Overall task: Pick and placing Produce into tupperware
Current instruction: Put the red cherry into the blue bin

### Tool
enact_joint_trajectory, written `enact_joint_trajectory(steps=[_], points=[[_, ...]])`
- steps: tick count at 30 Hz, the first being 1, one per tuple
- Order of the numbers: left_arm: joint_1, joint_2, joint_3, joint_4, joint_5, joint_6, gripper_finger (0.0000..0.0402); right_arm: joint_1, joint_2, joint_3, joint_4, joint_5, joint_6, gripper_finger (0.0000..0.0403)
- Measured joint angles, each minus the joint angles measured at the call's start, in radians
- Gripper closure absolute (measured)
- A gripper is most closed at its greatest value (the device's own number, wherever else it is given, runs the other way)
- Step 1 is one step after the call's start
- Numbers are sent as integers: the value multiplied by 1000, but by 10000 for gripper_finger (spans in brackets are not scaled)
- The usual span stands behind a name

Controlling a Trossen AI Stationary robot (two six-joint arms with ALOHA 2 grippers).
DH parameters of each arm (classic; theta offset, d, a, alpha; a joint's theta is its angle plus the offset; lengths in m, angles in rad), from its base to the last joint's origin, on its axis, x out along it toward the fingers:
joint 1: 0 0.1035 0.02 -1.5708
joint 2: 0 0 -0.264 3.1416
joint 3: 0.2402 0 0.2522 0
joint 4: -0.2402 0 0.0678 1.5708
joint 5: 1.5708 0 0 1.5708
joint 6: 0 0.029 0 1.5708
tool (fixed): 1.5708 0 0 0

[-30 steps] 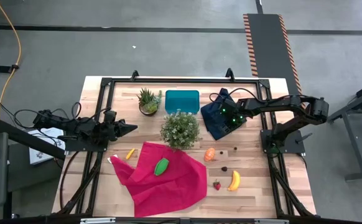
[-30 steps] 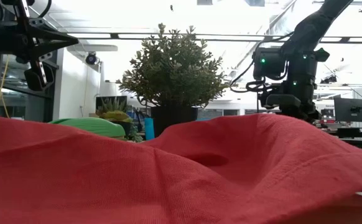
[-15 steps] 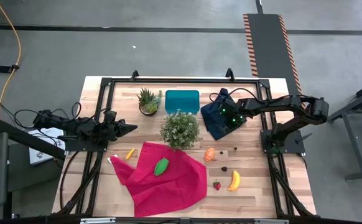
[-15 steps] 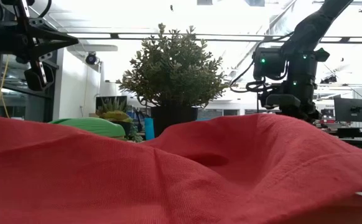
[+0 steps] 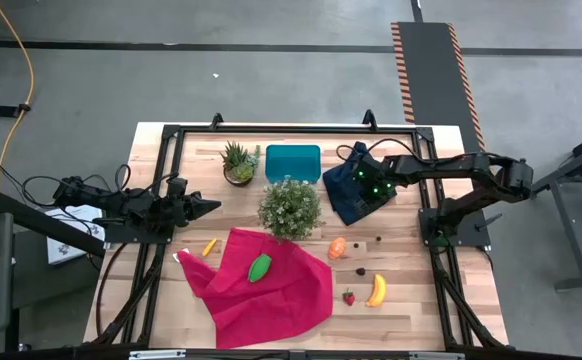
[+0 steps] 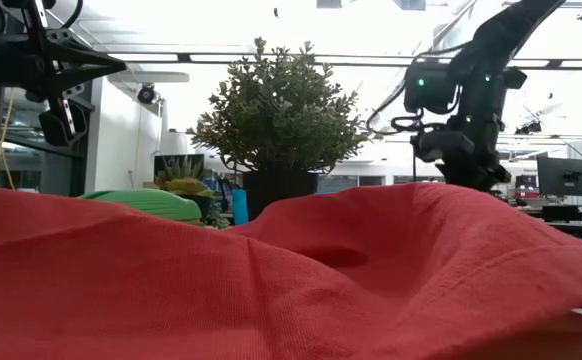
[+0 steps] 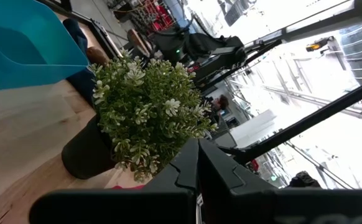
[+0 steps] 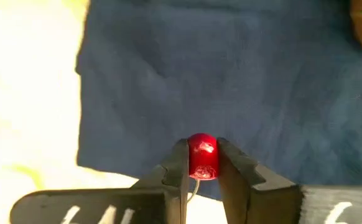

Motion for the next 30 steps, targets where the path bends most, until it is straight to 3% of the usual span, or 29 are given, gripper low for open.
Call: enact_joint_trajectory(steps=[17,30], points=[[0,0,0,0,0,0,401,0,-134,186,-101,0,19,357],[0,0,0,0,0,0,401,0,-161,410,-108,-3,12,357]])
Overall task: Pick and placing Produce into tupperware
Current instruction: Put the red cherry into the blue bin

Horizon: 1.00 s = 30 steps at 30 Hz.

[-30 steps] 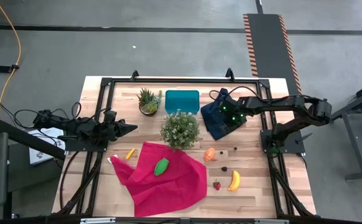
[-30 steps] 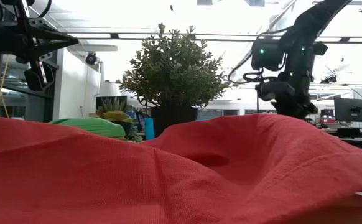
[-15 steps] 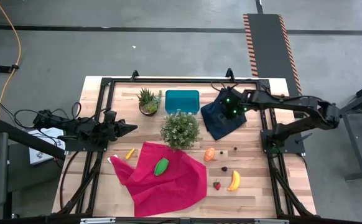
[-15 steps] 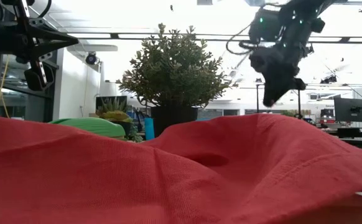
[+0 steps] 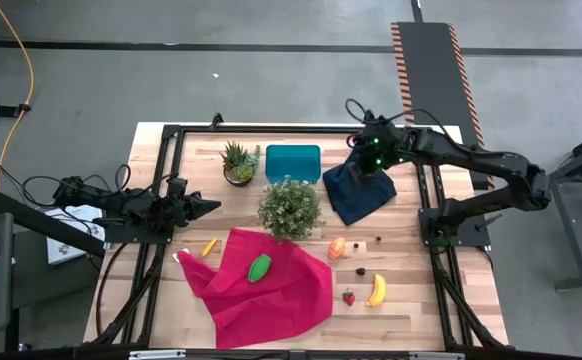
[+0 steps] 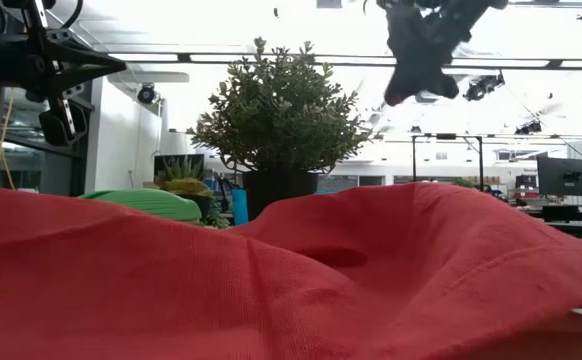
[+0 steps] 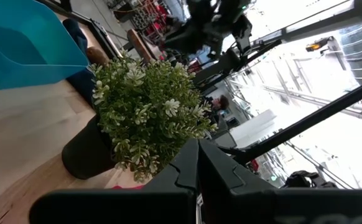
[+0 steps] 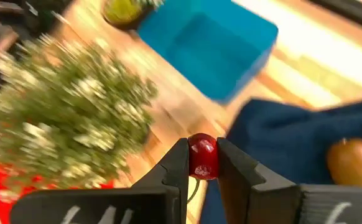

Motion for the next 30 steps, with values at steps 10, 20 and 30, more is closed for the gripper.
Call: enact_joint_trajectory(steps=[10,20,30], points=[[0,0,0,0,0,0,401,8,0,112,0,1,-35,357],[0,0,0,0,0,0,401,35,0,119,1,16,-40,357],[0,0,0,0,0,0,401,35,0,119,26,18,-62,357]])
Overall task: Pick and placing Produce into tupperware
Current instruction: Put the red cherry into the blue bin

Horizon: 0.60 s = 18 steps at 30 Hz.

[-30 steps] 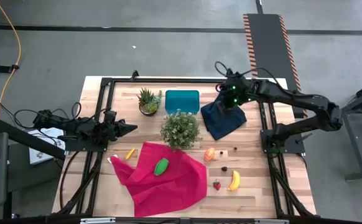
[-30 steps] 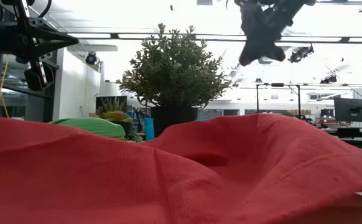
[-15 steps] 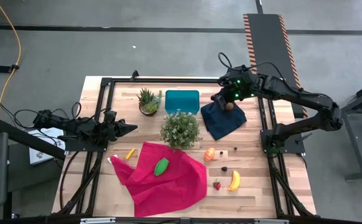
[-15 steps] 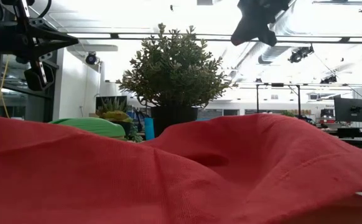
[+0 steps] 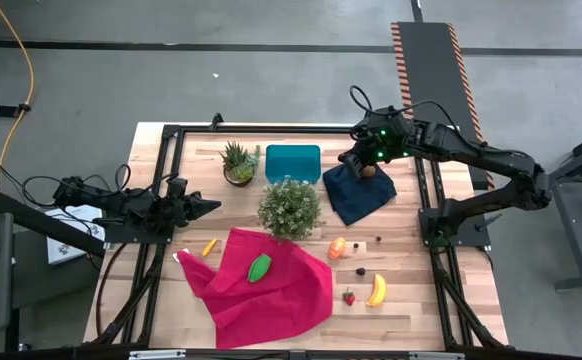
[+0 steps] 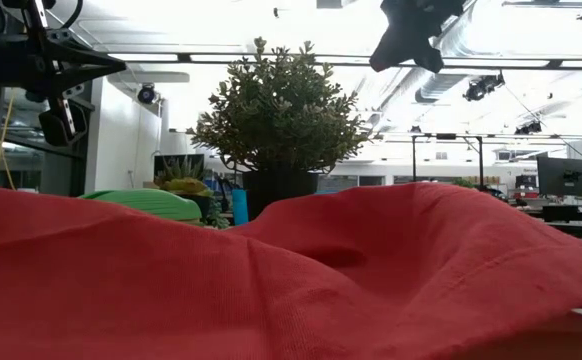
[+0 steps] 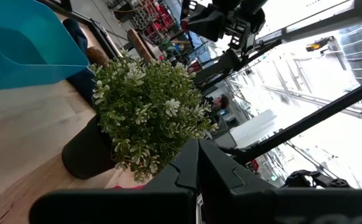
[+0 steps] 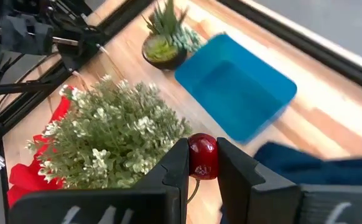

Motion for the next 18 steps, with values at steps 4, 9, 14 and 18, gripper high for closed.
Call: enact_joint_trajectory(steps=[4,9,14,18], points=[[0,0,0,0,0,0,401,0,3,0,102,0,-9,357],[0,0,0,0,0,0,401,-2,5,0,207,0,-8,357],[0,0,0,0,0,0,401,-20,5,0,216,0,-11,357],[0,0,0,0,0,0,401,-39,5,0,233,-2,-11,357]])
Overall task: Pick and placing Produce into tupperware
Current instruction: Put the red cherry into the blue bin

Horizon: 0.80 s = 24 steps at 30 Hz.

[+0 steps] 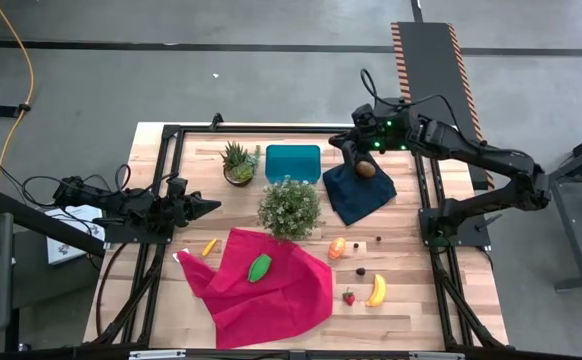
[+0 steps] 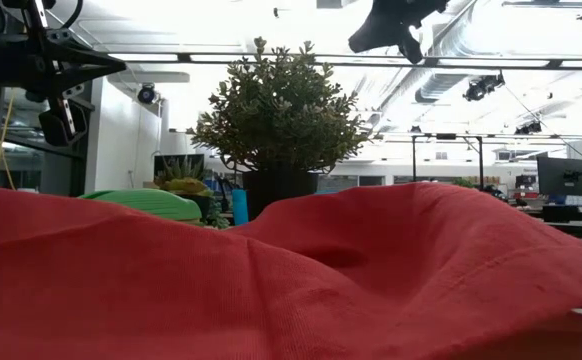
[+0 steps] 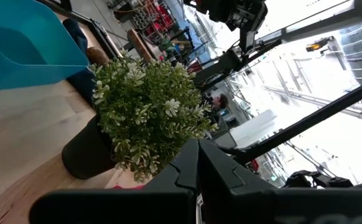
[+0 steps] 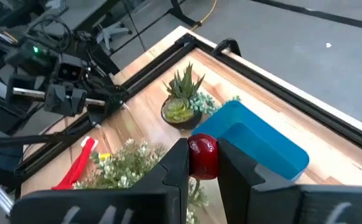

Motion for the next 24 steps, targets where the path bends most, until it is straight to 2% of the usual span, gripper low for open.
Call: enact_joint_trajectory(steps=[8,24], points=[[0,0,0,0,0,0,401,-40,41,0,125,-88,10,357],[0,0,0,0,0,0,401,-63,181,0,256,-229,-5,357]])
